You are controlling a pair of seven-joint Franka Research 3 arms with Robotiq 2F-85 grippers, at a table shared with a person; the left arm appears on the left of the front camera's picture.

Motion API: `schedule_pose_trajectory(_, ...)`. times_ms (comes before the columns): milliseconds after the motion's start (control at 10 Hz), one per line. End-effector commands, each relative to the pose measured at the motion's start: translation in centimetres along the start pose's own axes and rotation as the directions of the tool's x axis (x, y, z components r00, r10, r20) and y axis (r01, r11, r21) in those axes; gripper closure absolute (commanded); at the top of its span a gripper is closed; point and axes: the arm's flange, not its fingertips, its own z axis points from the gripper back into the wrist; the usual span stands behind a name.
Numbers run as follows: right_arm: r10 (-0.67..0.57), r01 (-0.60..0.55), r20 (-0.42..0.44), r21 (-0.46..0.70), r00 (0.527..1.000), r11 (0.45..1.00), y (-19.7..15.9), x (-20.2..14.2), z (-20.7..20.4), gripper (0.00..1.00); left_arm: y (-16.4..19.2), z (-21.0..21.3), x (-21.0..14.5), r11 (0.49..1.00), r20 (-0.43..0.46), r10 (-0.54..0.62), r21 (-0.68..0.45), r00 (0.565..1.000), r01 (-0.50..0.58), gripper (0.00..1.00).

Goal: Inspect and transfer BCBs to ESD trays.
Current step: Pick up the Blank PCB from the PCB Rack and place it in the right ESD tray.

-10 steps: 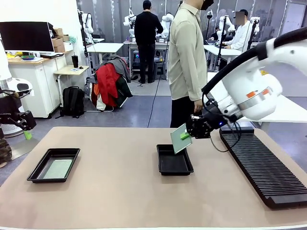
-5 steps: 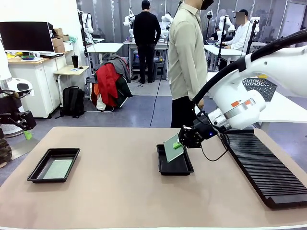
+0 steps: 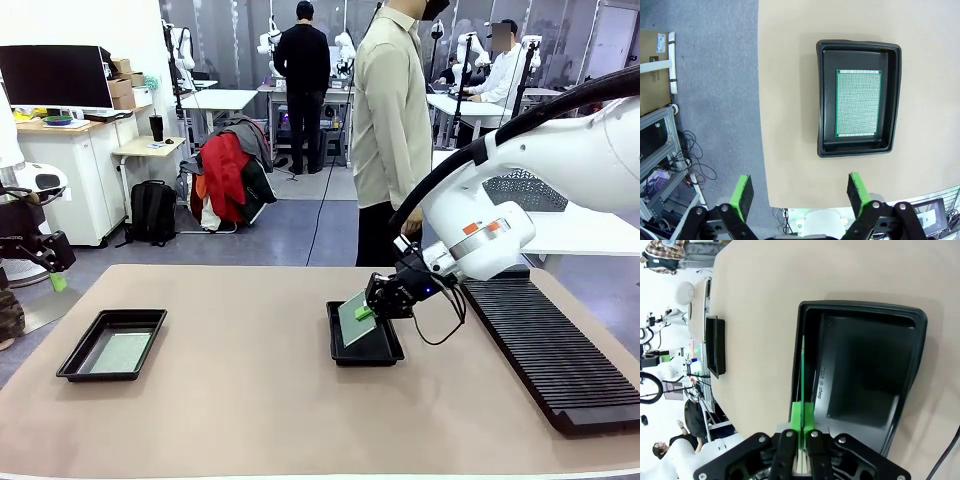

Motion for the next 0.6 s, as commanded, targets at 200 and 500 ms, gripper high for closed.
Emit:
schedule_pose_trajectory(200, -0.024, 0.024, 0.032, -0.001, 0.999, 1.000, -0.6, 0.4, -1.9, 0.98, 0.1, -0.2, -0.1, 1.000, 0.002, -0.005, 0.000, 1.000, 0.005, 0.00)
schedule_pose_trajectory(500, -0.043, 0.043, 0.020, -0.003, 0.999, 0.999, -1.2, 0.7, -2.2, 0.98, 0.1, -0.2, -0.1, 1.000, 0.002, -0.005, 0.000, 1.000, 0.005, 0.00)
